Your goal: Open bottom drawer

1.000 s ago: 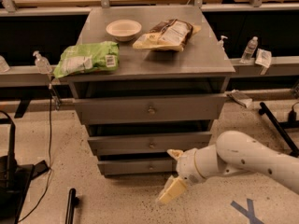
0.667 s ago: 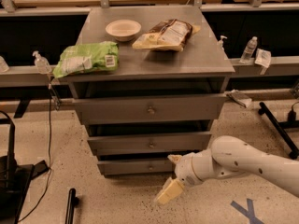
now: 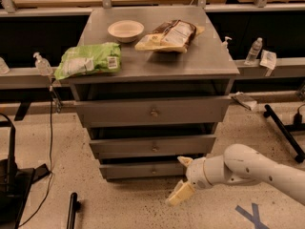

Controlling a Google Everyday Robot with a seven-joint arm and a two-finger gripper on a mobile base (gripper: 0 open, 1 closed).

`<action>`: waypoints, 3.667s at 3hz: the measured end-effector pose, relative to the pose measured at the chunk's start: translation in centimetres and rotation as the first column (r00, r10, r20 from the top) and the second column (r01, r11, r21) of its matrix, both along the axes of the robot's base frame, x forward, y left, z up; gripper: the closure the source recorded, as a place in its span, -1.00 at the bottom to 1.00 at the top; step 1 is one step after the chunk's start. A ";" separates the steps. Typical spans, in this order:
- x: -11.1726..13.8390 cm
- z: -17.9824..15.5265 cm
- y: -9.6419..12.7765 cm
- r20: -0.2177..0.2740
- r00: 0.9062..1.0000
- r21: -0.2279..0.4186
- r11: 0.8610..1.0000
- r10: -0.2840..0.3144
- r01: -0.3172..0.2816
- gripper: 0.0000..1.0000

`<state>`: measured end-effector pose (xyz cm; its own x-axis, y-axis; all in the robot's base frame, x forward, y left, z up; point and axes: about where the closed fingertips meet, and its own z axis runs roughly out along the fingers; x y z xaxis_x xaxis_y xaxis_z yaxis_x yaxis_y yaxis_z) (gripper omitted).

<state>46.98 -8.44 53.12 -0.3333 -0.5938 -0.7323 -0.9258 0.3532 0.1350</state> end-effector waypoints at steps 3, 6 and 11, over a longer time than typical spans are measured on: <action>4.1 -17.1 -3.1 0.022 1.000 0.173 0.985 0.016 -0.019 -1.00; 9.3 -22.2 -3.0 0.125 0.992 0.082 0.997 -0.002 -0.008 -1.00; 15.3 -27.7 -2.4 0.354 0.932 -0.025 0.997 0.077 -0.072 -1.00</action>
Offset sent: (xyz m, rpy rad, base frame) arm 0.0297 -0.0455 -0.2285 0.2375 -0.0228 0.0375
